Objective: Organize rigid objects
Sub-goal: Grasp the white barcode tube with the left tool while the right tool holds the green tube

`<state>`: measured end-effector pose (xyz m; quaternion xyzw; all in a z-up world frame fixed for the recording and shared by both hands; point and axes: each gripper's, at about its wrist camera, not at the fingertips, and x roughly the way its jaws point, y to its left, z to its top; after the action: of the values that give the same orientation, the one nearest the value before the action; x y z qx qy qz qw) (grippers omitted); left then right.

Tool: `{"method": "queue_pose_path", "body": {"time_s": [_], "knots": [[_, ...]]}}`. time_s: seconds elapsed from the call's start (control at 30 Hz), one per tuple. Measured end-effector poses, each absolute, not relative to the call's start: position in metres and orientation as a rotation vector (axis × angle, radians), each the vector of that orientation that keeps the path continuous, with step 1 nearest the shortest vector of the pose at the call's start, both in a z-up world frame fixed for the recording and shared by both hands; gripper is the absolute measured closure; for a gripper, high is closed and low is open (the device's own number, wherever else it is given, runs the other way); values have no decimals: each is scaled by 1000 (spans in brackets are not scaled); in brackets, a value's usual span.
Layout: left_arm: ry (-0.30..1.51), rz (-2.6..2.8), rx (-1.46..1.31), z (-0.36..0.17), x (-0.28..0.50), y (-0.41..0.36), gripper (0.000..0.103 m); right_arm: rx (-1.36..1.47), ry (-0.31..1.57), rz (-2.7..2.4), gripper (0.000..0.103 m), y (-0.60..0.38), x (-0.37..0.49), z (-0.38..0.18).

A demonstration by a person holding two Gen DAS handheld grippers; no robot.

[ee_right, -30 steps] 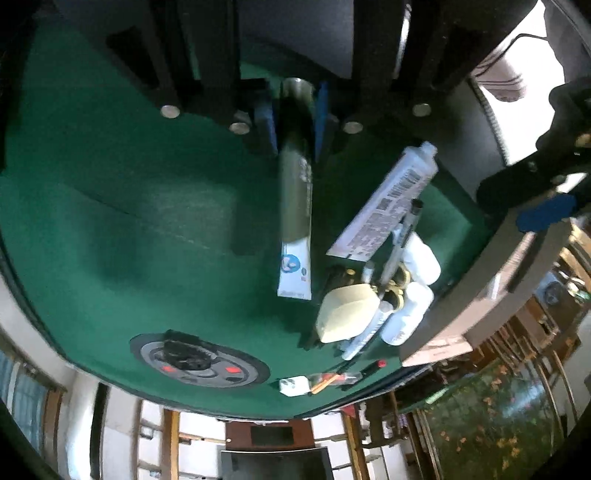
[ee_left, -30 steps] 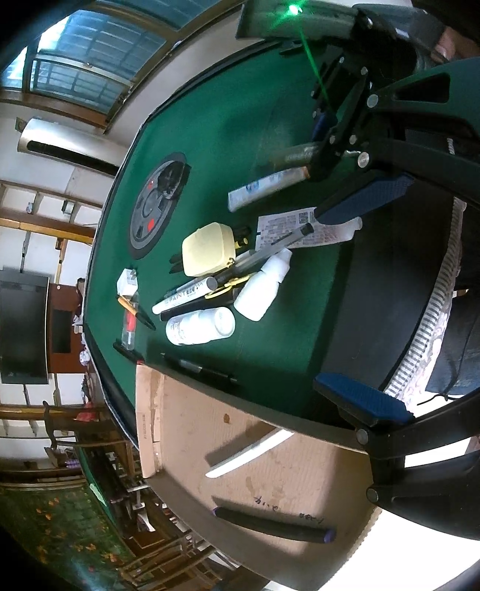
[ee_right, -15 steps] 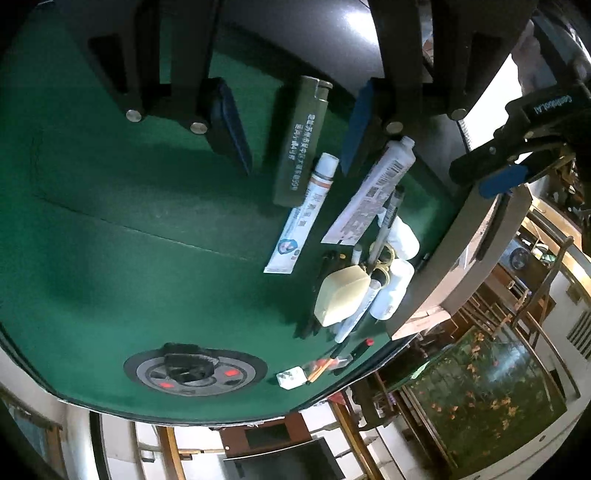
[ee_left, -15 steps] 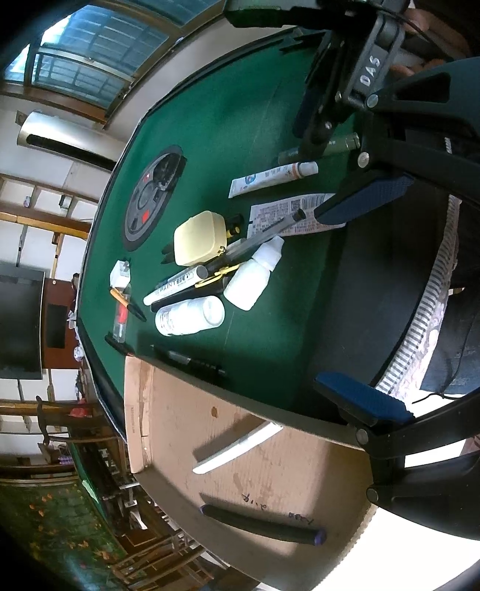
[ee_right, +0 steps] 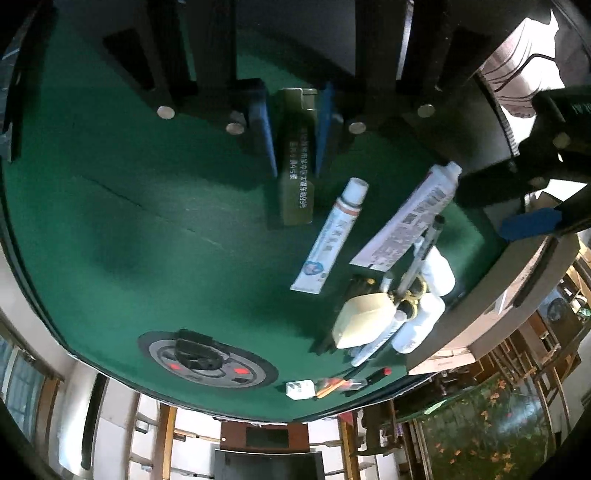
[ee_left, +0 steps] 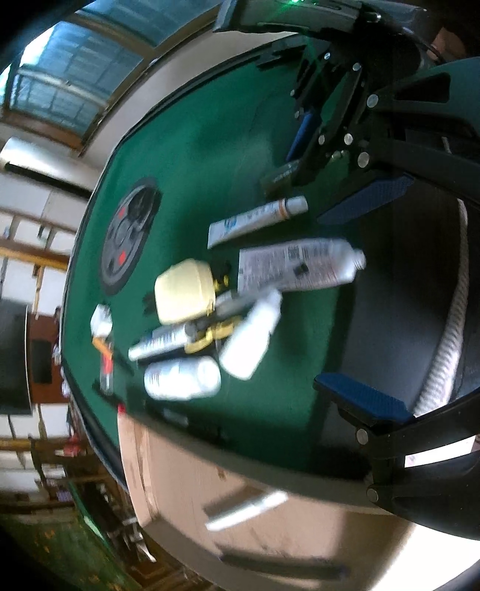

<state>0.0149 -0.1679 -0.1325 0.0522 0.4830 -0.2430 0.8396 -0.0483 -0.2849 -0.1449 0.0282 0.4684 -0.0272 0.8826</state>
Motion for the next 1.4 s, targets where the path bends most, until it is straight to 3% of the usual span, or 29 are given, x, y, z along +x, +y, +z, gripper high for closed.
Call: {"method": "queue_pose_path", "body": {"time_s": [0.13, 0.2, 0.3, 0.37, 1.4], "knots": [[1039, -520, 144, -142, 20, -185, 18, 73, 968, -51, 83, -290, -50, -145], [1064, -520, 142, -149, 23, -190, 24, 71, 964, -49, 83, -290, -51, -145], [1035, -487, 181, -153, 22, -194, 41, 68, 959, -50, 83, -290, -52, -146], [1007, -464, 203, -153, 20, -194, 70, 63, 957, -51, 83, -289, -53, -146], [1037, -495, -10, -140, -2, -148, 72, 296, 930, 21, 83, -323, -58, -146]]}}
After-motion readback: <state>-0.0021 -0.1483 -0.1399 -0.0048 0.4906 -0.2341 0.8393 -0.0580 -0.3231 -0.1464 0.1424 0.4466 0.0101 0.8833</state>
